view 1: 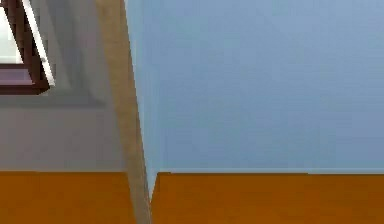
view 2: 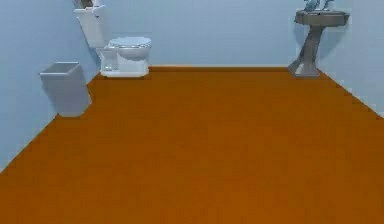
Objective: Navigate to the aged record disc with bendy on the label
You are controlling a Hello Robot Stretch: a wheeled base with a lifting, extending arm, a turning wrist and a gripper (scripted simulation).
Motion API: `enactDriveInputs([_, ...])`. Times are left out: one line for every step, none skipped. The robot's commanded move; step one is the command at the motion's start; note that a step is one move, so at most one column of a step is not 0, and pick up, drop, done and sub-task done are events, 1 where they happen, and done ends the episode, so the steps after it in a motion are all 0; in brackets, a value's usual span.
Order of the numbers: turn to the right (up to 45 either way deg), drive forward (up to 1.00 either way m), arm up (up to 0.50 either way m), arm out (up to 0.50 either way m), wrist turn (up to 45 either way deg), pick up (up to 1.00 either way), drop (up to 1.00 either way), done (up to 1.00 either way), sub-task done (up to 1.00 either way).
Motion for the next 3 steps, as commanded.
enactDriveInputs([45.0, 0.0, 0.0, 0.0, 0.0, 0.0, 0.0, 0.0, 0.0])
enactDriveInputs([45.0, 0.0, 0.0, 0.0, 0.0, 0.0, 0.0, 0.0, 0.0])
enactDriveInputs([0.0, 0.05, 0.0, 0.0, 0.0, 0.0, 0.0, 0.0, 0.0])
